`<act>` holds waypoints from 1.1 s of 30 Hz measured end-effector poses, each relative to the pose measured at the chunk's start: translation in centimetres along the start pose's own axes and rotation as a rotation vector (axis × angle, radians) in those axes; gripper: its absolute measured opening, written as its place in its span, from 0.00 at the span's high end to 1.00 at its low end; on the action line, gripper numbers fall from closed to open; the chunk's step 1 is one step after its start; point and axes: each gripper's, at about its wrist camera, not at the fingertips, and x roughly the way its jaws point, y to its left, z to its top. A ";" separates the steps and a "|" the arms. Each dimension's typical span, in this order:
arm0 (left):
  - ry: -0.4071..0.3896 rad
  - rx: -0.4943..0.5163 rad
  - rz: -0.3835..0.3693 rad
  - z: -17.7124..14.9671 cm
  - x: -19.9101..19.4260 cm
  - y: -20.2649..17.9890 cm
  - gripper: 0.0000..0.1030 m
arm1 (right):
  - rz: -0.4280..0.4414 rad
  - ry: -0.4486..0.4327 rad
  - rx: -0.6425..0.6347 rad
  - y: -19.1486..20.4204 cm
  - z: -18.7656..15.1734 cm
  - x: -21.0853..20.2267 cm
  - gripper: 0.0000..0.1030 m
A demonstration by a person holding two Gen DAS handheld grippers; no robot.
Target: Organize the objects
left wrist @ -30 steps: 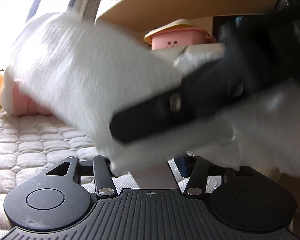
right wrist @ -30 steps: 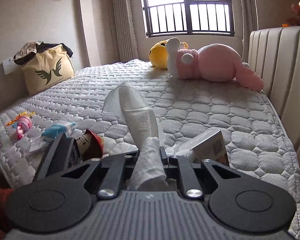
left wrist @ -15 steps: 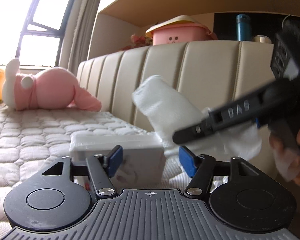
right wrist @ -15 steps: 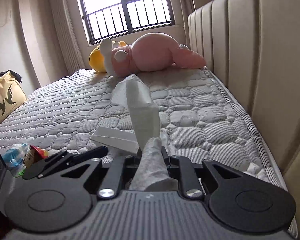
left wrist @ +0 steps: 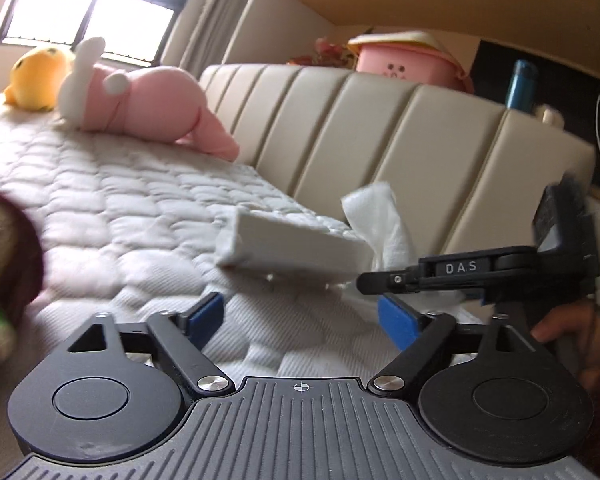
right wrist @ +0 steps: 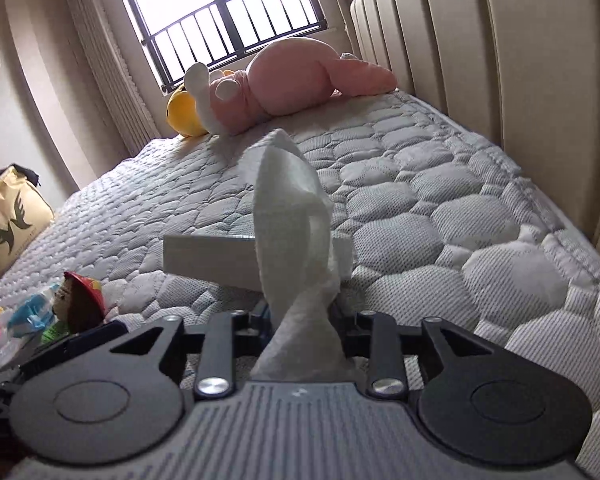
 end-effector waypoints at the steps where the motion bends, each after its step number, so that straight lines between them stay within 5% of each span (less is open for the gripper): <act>1: -0.007 -0.020 0.010 0.0 -0.8 0.5 0.10 | 0.014 -0.007 0.038 -0.2 -0.3 -0.1 0.48; 4: -0.028 -0.111 0.057 0.7 -3.1 2.4 0.09 | 0.051 -0.055 0.163 -0.8 -1.4 -0.7 0.19; 9: -0.067 -0.252 0.146 1.3 -7.7 6.2 0.05 | 0.058 -0.117 0.316 -1.6 -3.3 -2.2 0.18; 12: -0.079 -0.324 0.233 1.3 -10.3 7.9 0.02 | -0.101 -0.196 0.335 -1.8 -4.4 -3.6 0.20; 16: -0.110 -0.383 0.315 1.6 -13.2 9.6 0.00 | -0.299 -0.310 0.137 0.0 -5.5 -5.9 0.16; 20: -0.135 -0.428 0.382 1.8 -15.0 11.0 0.00 | -0.112 -0.331 0.332 -1.5 -5.6 -7.9 0.16; 23: -0.149 -0.471 0.394 1.8 -15.5 11.7 0.00 | 0.195 -0.210 0.552 -2.8 -6.1 -6.1 0.15; 25: -0.146 -0.473 0.402 2.0 -15.4 11.8 0.00 | 0.314 -0.114 0.660 -2.4 -6.1 -3.1 0.13; 28: -0.136 -0.404 0.430 2.2 -15.1 11.0 0.00 | 0.239 -0.058 0.673 -0.6 -4.8 1.7 0.13; 33: -0.139 -0.176 0.557 1.9 -15.4 9.5 0.00 | 0.009 -0.142 0.548 2.8 -2.6 7.1 0.13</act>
